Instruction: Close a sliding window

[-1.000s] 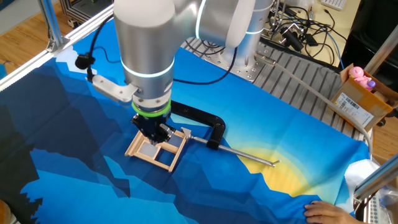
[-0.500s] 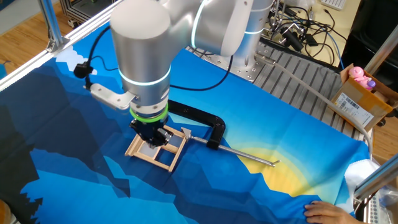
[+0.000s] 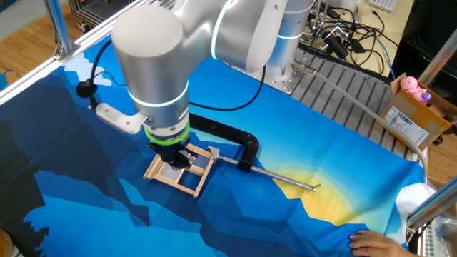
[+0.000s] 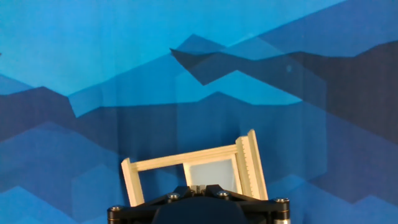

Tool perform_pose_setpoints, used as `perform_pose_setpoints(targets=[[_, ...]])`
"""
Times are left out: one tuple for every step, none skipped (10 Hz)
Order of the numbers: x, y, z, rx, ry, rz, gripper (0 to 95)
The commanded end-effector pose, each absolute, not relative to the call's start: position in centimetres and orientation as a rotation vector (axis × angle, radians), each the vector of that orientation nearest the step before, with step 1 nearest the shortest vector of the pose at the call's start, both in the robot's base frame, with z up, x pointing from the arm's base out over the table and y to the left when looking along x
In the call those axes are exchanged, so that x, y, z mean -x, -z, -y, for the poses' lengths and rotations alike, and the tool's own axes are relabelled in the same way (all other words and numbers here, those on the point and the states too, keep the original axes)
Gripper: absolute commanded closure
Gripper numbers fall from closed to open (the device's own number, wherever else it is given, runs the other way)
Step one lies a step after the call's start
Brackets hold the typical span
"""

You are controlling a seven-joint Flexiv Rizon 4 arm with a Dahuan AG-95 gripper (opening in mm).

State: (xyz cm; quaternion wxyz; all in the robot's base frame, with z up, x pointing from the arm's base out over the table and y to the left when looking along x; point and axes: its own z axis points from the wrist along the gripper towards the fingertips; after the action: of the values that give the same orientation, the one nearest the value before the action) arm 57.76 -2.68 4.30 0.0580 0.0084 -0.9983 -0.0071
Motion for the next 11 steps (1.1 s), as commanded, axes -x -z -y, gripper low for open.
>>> perform_pose_setpoints(targets=[[-57.59, -4.38, 2.73, -0.172, -0.085, 3.064, 95.0], [-57.59, -4.38, 2.73, -0.185, -0.100, 3.062, 95.0], [-57.59, -4.38, 2.73, -0.187, -0.092, 3.062, 95.0], [-57.59, -4.38, 2.73, -0.194, -0.092, 3.062, 95.0], [-57.59, -4.38, 2.73, -0.196, -0.088, 3.061, 95.0], [-57.59, -4.38, 2.73, -0.225, -0.087, 3.045, 95.0], [-57.59, -4.38, 2.73, -0.227, -0.084, 3.036, 95.0], [-57.64, -4.18, 2.69, -0.225, -0.087, 3.034, 95.0], [-57.71, -3.91, 2.64, -0.225, -0.088, 3.032, 95.0], [-57.78, -3.63, 2.57, -0.235, -0.088, 3.027, 95.0], [-57.80, -3.55, 2.55, -0.235, -0.088, 3.026, 95.0]])
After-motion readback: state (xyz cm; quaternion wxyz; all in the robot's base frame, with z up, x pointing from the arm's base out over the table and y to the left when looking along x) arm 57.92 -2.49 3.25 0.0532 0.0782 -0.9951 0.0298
